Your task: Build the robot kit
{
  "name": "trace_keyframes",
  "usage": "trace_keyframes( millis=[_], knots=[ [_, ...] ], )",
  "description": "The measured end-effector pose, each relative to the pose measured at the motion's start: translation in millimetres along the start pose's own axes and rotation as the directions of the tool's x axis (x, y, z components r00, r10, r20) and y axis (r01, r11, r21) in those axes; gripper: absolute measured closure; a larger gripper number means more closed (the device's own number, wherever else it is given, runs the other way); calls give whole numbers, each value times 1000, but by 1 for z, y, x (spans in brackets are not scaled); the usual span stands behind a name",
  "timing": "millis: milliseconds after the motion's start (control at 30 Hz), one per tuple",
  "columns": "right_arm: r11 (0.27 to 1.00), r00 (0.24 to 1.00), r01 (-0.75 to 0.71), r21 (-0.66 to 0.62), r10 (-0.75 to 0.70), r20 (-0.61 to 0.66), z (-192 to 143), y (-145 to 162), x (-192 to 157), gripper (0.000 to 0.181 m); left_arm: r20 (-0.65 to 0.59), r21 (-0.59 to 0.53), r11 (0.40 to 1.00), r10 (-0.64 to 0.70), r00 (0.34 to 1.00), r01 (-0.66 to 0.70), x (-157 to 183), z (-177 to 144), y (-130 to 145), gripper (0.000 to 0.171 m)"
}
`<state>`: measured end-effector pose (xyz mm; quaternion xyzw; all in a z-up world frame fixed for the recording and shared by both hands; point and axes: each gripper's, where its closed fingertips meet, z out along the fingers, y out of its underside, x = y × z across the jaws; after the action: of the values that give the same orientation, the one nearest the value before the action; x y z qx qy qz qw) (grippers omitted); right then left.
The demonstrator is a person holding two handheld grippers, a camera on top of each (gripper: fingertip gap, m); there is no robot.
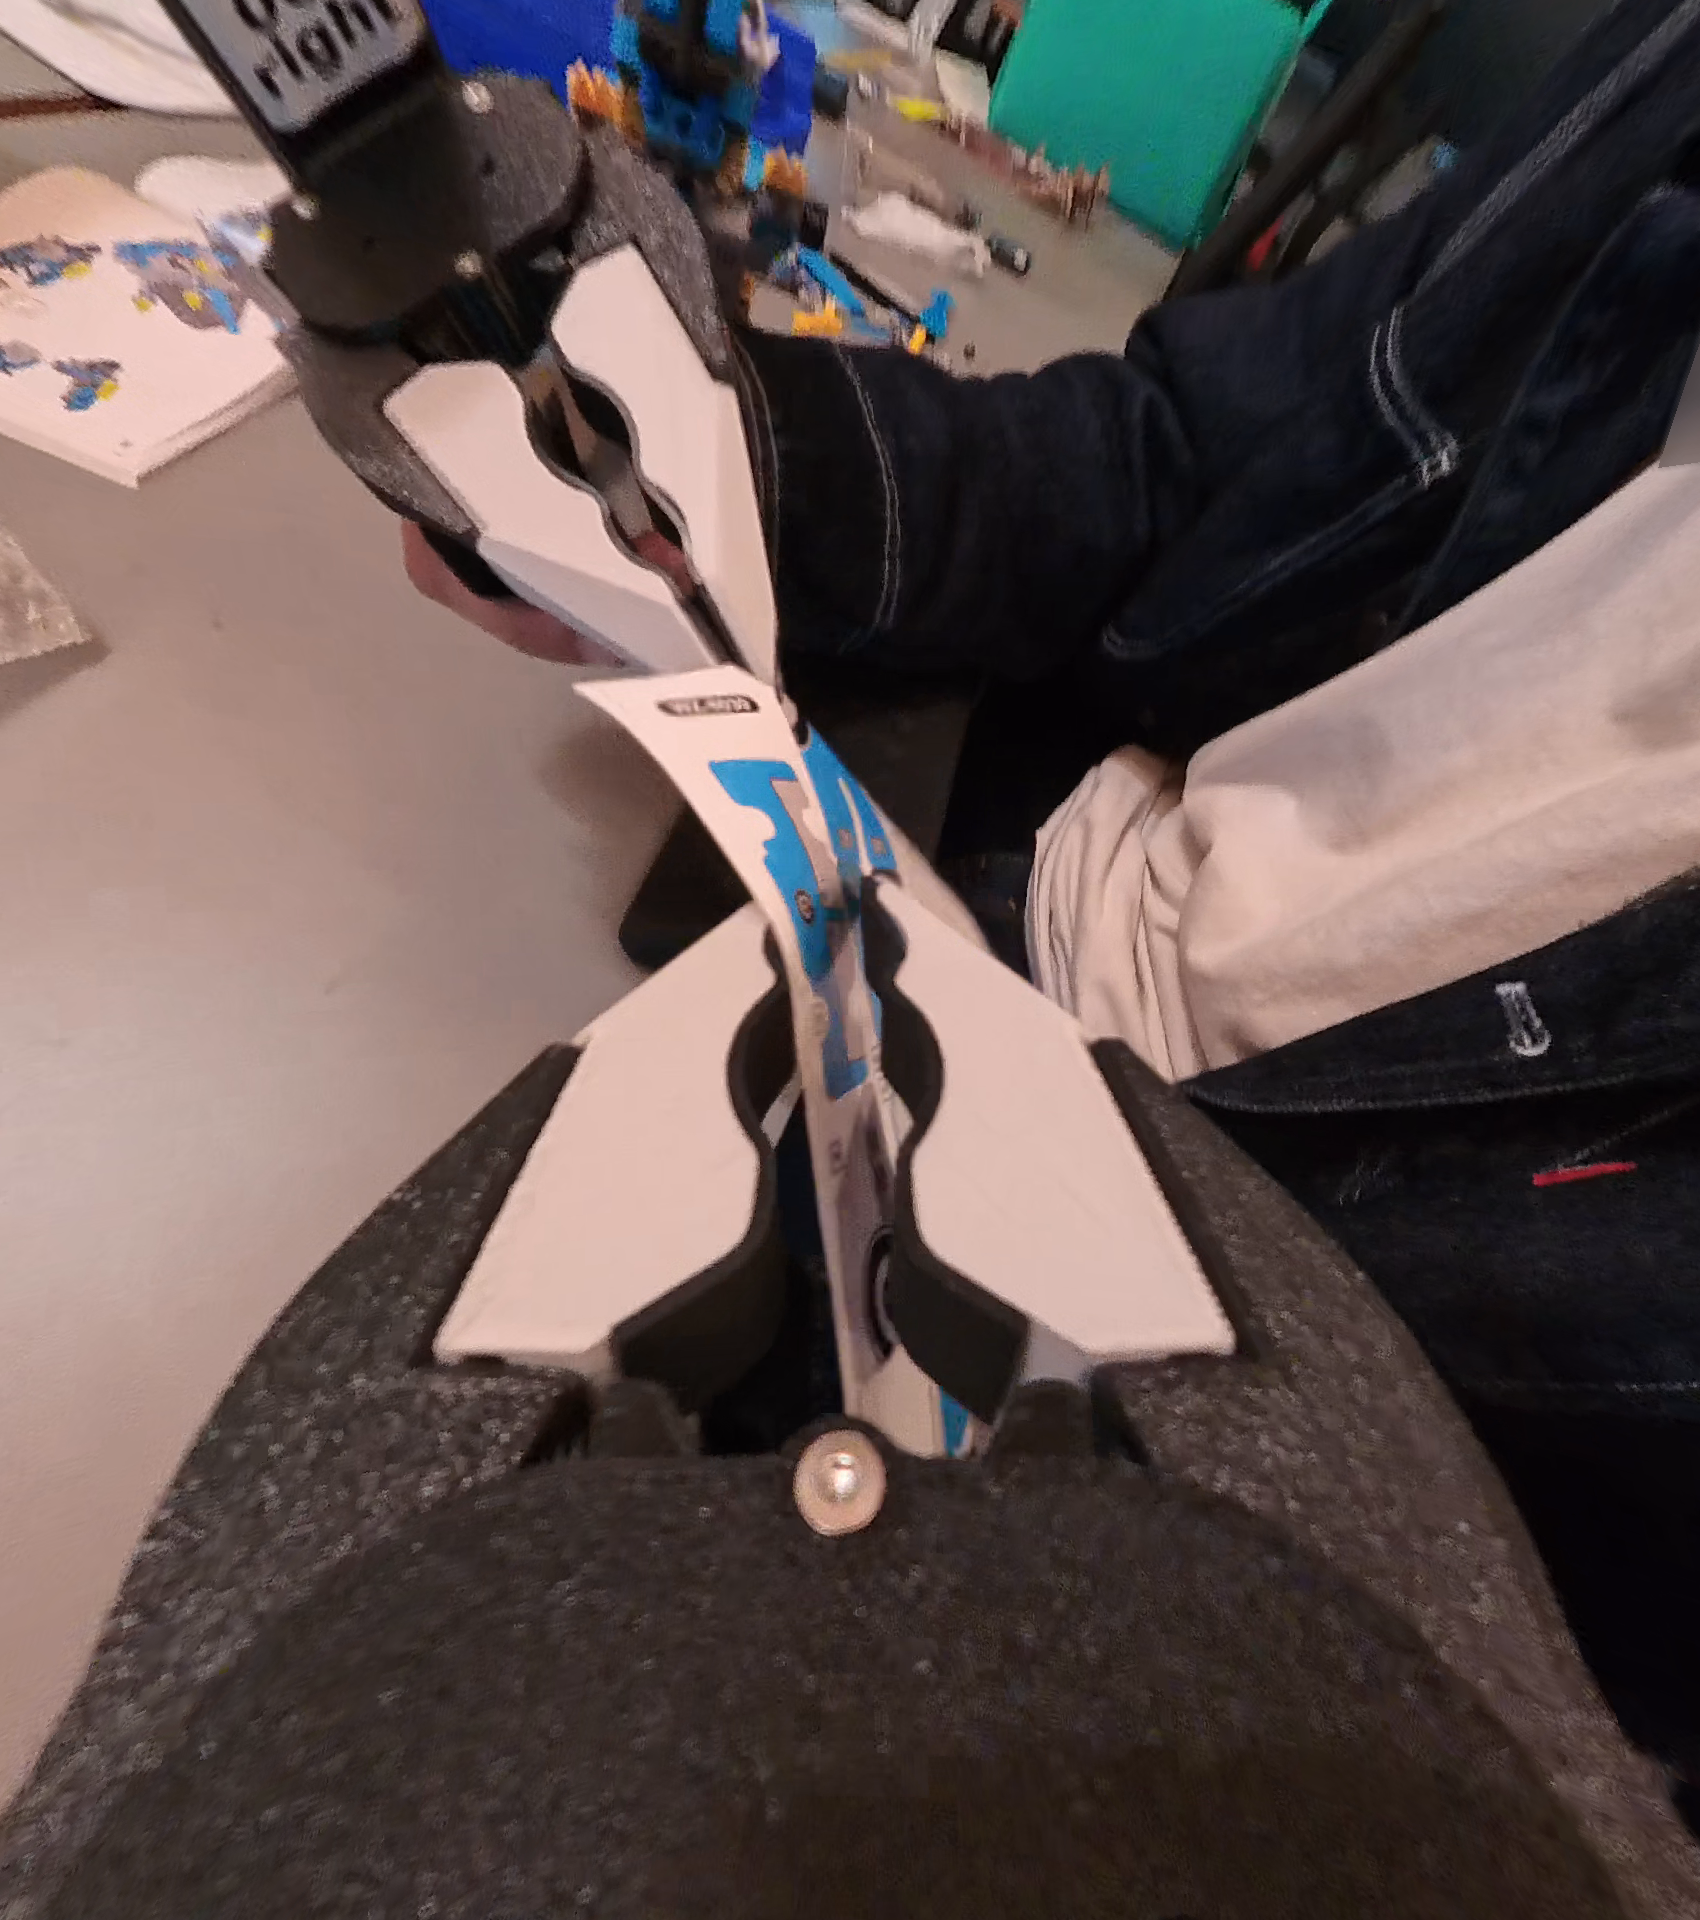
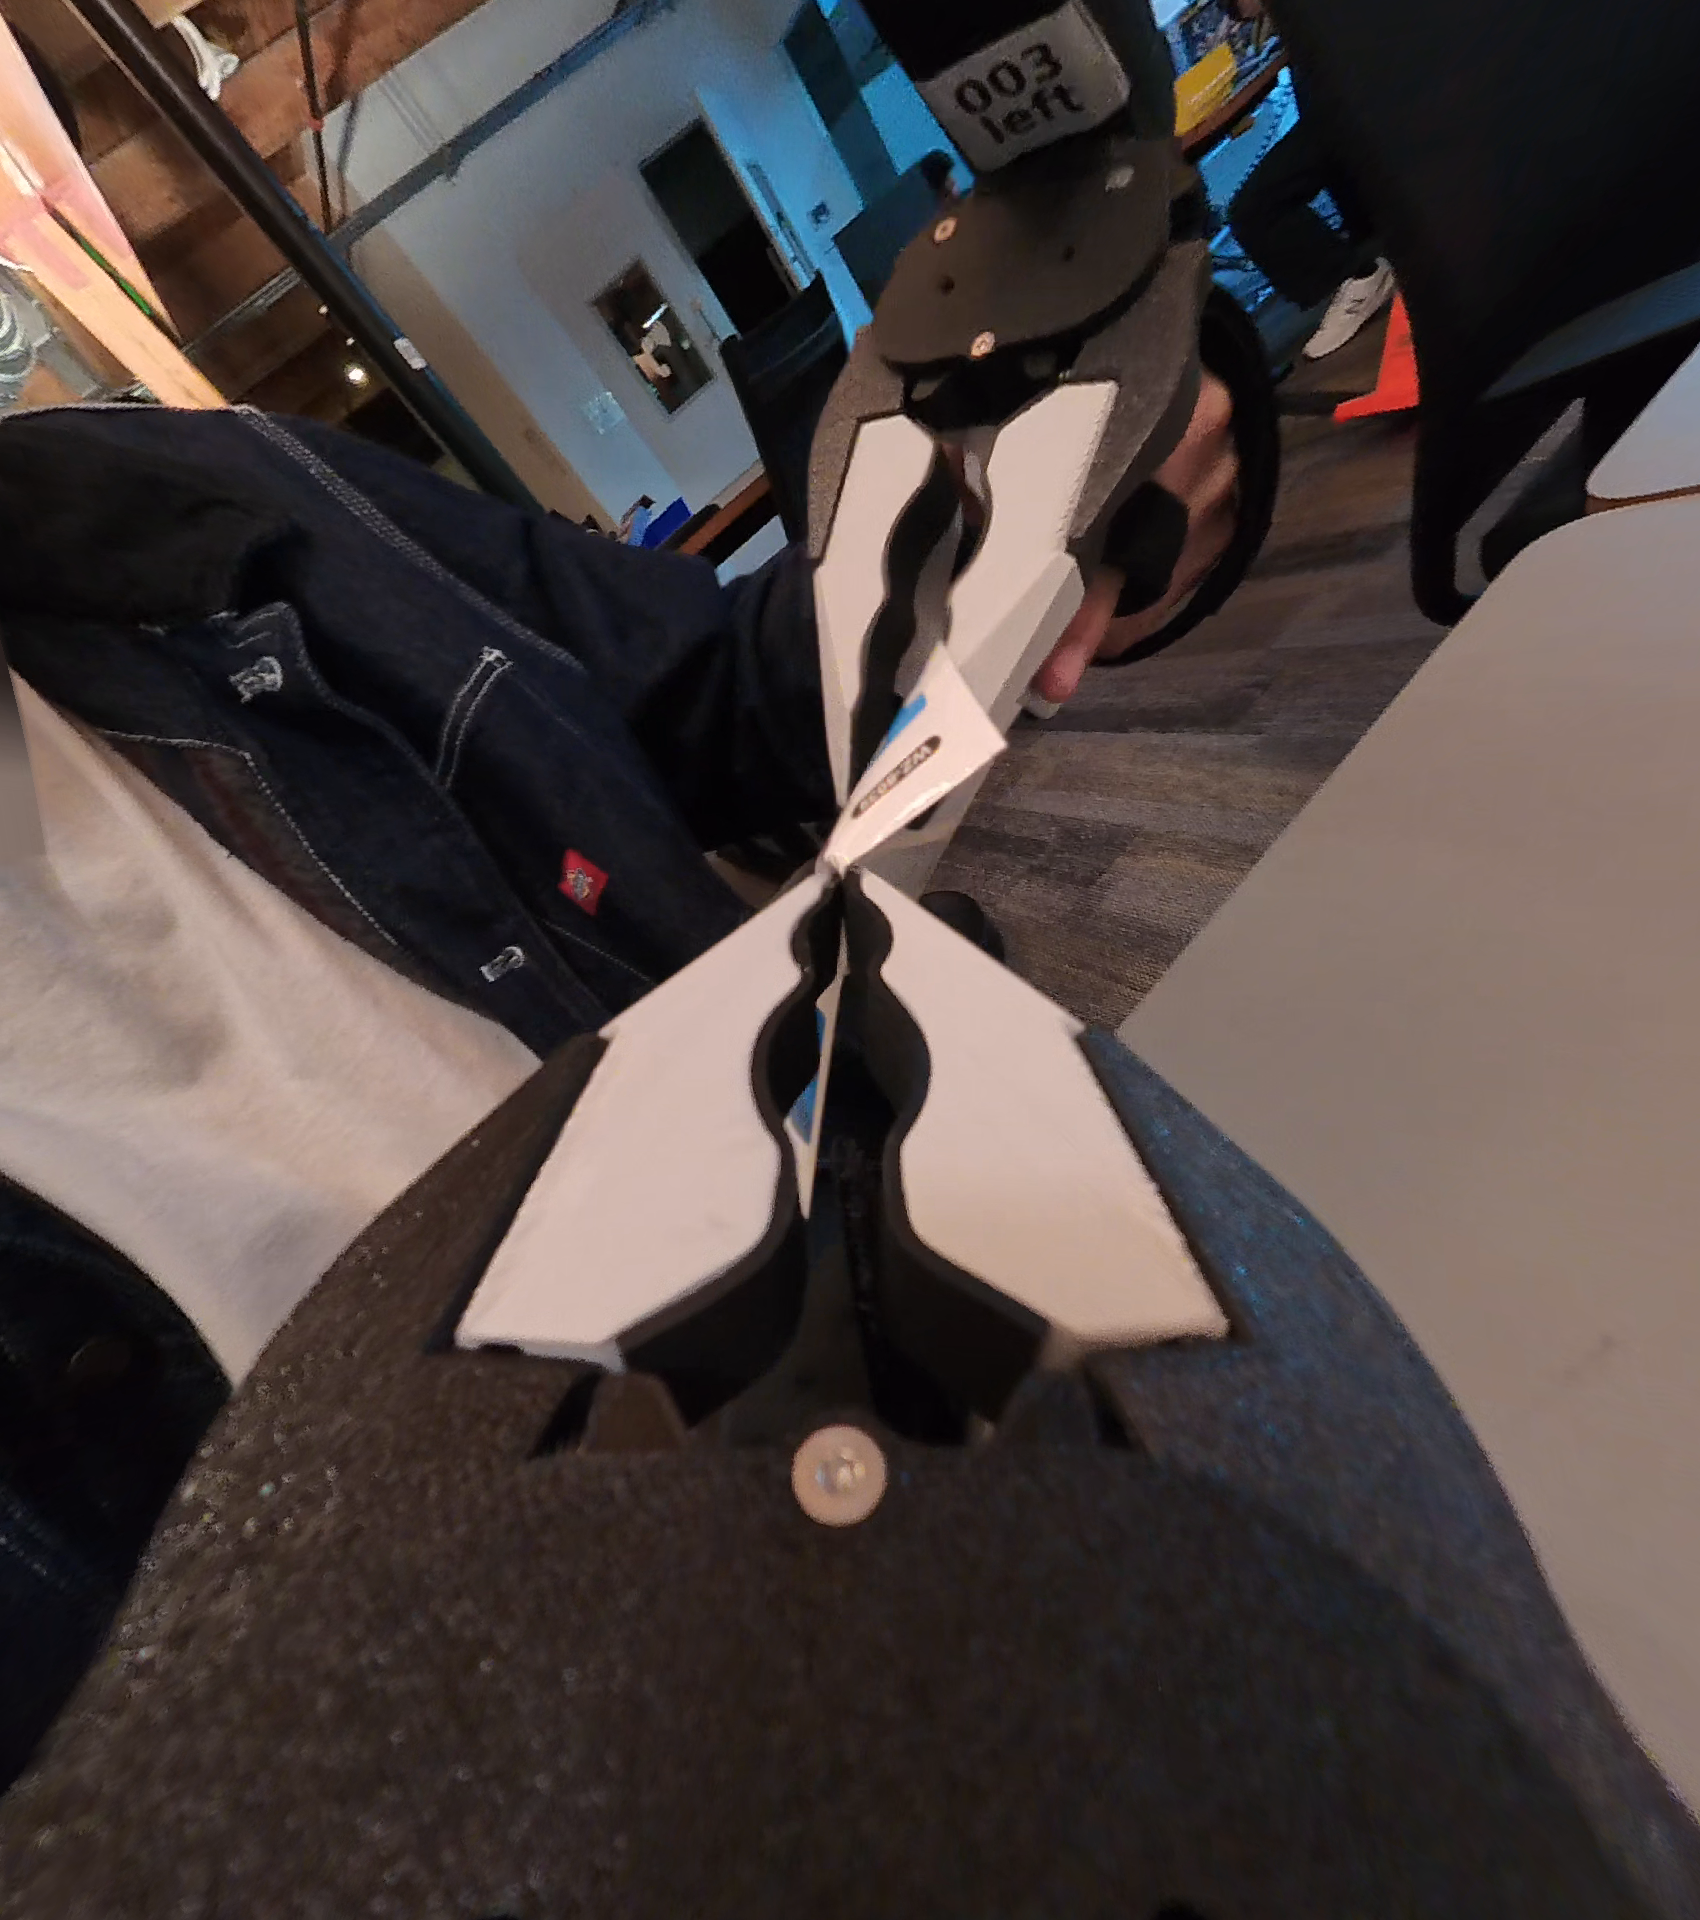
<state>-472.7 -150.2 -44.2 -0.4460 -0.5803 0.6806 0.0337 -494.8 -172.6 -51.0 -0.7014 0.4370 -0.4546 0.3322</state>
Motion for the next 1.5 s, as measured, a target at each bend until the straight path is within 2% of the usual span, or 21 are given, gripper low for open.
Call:
trace_keyframes(
  millis=[100,200,267,333,367,433,467,533,633,700,800,933,1033,1267,1300,1367,1500],
  knots=[
    [999,997,-4,32,7,-75,-3,-5,14,181,14,81,996,-28,1000,27,-6,-2,-3,171],
    [991,962,74,108,-42,-271,-17,-22,38,179,108,112,991,-83,991,71,-23,-7,1,171],
    [952,869,268,145,-174,-463,-33,-47,40,166,191,198,971,-169,967,131,-38,-16,-5,171],
    [892,765,439,105,-310,-565,-34,-63,23,156,259,330,919,-310,915,218,-58,-32,-11,171],
    [877,734,477,59,-361,-575,-27,-64,14,152,253,396,883,-368,895,251,-63,-39,-14,171],
    [872,747,489,-18,-428,-509,-4,-53,1,143,217,492,834,-394,893,249,-60,-46,-21,171],
    [881,743,470,-58,-430,-513,4,-48,7,132,210,516,822,-396,894,242,-58,-47,-22,171],
    [868,692,480,-131,-466,-551,14,-39,22,121,191,521,820,-380,905,235,-50,-41,-23,171],
    [847,636,505,-166,-495,-591,20,-37,30,122,182,512,832,-349,919,214,-41,-32,-24,171],
    [858,648,482,-180,-487,-586,24,-32,34,121,186,503,842,-326,927,195,-37,-26,-26,171],
    [886,736,434,-161,-452,-505,33,-20,28,129,188,486,859,-282,941,160,-30,-21,-30,171],
    [932,852,353,-78,-355,-385,36,-18,13,132,187,468,875,-236,953,125,-22,-17,-32,171],
    [955,907,297,-16,-287,-309,34,-21,3,136,195,464,881,-197,961,87,-15,-15,-36,171],
    [982,962,175,71,-155,-226,30,-28,0,158,340,385,917,-35,940,-105,-6,-13,-38,171],
    [981,956,182,72,-159,-248,28,-30,3,160,348,373,921,-25,937,-114,-4,-13,-37,171],
    [965,918,254,67,-219,-330,22,-35,9,160,367,356,929,-43,929,-98,-8,-14,-33,171],
    [950,881,313,-12,-295,-371,26,-30,8,151,349,389,921,-117,930,-30,-15,-17,-30,171]
  ],
)
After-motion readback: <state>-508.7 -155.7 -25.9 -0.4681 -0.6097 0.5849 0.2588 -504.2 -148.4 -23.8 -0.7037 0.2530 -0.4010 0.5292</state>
